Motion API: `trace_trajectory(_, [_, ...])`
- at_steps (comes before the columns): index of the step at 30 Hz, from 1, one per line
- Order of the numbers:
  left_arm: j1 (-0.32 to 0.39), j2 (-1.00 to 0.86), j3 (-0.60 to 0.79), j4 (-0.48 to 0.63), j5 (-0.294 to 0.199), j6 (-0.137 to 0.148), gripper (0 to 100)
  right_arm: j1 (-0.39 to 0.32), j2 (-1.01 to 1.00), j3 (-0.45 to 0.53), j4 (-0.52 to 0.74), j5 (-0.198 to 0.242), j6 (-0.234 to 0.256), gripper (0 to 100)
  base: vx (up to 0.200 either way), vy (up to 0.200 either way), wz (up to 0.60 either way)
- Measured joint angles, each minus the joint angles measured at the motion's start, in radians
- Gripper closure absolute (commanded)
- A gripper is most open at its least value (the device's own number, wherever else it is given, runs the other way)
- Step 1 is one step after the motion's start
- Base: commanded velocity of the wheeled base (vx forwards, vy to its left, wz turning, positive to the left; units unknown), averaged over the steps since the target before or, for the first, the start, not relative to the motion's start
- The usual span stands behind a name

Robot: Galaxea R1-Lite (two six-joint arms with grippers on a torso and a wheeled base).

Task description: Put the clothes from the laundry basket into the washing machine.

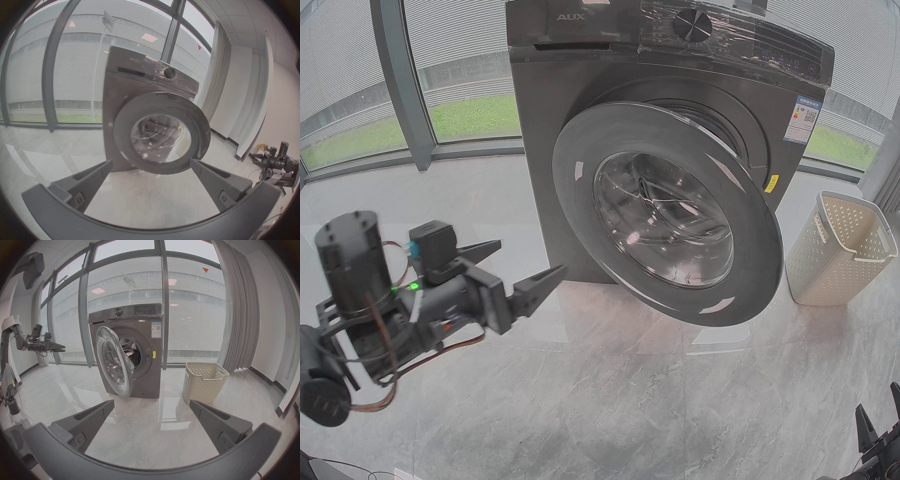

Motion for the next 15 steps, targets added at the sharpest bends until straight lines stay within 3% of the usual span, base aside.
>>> trace_trajectory(8, [0.179, -0.4, 0.272, 0.115, -0.011, 0.042, 0, 0.0, 0.0, -0.014, -0.023, 0.02, -0.014, 0, 0.0, 0.0, 0.0])
trace_trajectory(15, [0.349, -0.745, 0.412, 0.349, -0.053, 0.065, 0, 0.022, 0.059, -0.114, -0.046, 0.078, -0.012, 0, 0.0, 0.0, 0.0])
